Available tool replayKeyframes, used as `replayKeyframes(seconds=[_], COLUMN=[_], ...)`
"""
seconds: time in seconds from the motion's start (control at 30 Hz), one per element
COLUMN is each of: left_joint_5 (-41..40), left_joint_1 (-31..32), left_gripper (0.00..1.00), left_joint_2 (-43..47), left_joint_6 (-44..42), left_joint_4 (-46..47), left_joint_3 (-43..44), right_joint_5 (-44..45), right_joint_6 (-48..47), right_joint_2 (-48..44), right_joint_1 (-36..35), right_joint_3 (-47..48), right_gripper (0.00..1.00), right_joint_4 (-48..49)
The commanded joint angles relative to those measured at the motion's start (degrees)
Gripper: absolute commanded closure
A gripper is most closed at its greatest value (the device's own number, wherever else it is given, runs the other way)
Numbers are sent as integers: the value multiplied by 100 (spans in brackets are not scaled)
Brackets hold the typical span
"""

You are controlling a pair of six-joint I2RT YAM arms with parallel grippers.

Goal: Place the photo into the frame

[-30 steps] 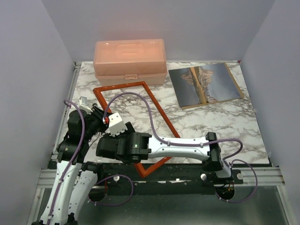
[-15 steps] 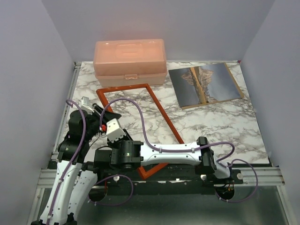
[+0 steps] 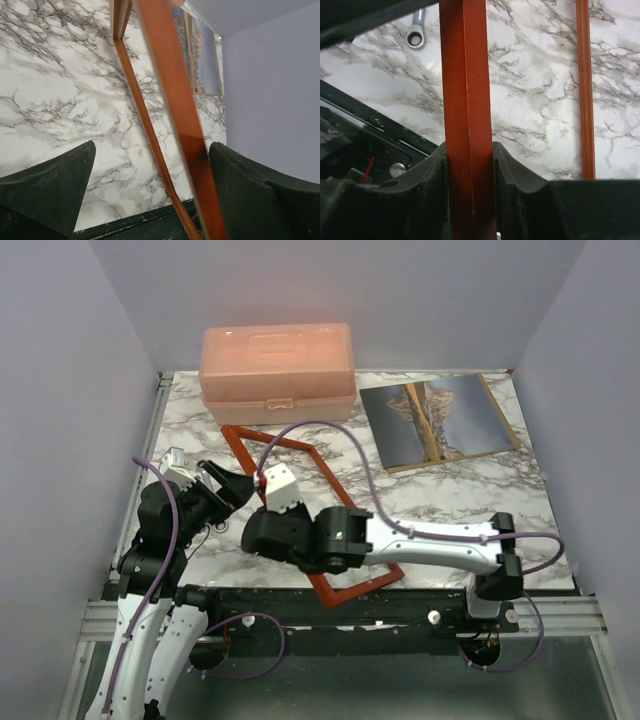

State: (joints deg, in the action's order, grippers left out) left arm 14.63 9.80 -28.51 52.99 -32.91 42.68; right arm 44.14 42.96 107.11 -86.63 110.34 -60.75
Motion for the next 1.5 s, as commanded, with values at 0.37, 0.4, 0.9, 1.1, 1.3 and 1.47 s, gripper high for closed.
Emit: replayKeyframes(seconds=[0.37, 0.4, 0.9, 1.1, 1.3, 1.47], left_joint_5=[59, 81, 655, 696, 699, 673], left_joint_1=[-14, -14, -5, 36, 109, 144], left_gripper=[1, 2, 1, 1, 2, 1], left_joint_2=[114, 102, -662, -867, -945, -900], left_joint_6=[-357, -371, -662, -672, -697, -726], left_joint_4=[37, 47, 355, 513, 526, 461], left_joint_3=[67, 21, -327, -392, -391, -408], right_joint_5=[-2823, -2905, -3445, -4062, -4618, -4856], right_joint_6=[342, 382, 868, 894, 872, 874], right_joint_2=[-2794, -2873, -3707, -3899, -3639, -3521], right_joint_1=[1695, 1791, 3289, 3717, 3722, 3724], right_joint_3=[-2422, -2540, -4401, -4604, -4443, -4319], right_gripper=[99, 99, 99, 99, 99, 99], right_joint_4=[3420, 3453, 3612, 3776, 4018, 4090])
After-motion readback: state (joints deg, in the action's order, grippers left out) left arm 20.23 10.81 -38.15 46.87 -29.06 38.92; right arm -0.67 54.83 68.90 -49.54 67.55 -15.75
